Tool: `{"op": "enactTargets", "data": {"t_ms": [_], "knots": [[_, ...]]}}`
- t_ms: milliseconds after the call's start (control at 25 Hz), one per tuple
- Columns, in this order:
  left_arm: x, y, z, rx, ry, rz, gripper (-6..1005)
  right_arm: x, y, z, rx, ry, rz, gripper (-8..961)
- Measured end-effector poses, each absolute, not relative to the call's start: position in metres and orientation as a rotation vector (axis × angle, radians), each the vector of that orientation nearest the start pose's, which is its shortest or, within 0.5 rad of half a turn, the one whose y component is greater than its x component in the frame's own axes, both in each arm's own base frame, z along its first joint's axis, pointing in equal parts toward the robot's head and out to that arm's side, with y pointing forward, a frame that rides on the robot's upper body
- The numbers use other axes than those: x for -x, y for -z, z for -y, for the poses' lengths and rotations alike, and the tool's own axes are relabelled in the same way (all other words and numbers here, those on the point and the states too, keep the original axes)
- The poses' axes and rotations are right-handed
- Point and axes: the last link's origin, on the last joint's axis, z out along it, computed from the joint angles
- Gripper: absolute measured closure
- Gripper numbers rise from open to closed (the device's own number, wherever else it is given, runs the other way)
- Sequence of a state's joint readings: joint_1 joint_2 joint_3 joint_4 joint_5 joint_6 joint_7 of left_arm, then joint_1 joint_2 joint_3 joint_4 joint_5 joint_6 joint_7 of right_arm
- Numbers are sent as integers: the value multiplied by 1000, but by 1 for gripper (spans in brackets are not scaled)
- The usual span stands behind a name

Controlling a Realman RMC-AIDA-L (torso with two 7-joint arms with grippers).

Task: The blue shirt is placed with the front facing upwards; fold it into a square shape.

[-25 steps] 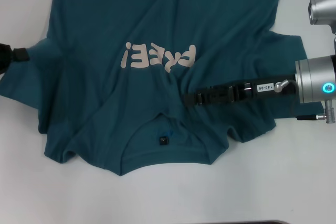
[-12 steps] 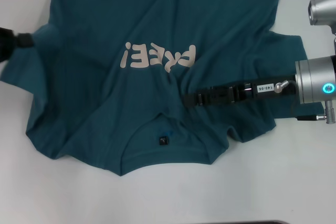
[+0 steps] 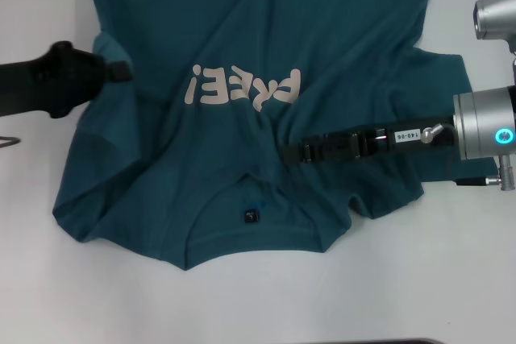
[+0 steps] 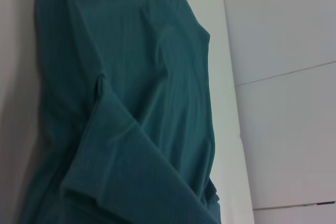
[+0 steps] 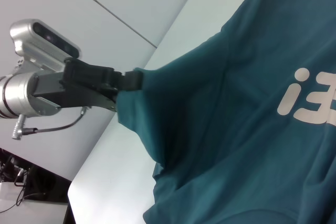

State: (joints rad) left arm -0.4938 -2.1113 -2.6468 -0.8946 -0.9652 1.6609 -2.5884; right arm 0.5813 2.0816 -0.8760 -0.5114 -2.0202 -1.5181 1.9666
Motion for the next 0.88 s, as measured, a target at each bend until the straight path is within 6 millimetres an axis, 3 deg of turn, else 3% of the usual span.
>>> {"op": "enactTargets", "data": {"t_ms": [240,440,640,880], "knots": [[276,-14,-331,-2111,-830,-2242,994,-253,50,-313,2733,-606,-1555,28],[274,-9,-334,-2126,-816,-2227,992,-253,50,-313,2733,-606,-1553,29],[265,-1,-333,-2152,-751,-2171,856,-253,50,-313,2732,-605,-1552,29],[258,0,-334,-2174,-684,-2140,618,-254,49,-314,2731,-603,-1551,30]]}}
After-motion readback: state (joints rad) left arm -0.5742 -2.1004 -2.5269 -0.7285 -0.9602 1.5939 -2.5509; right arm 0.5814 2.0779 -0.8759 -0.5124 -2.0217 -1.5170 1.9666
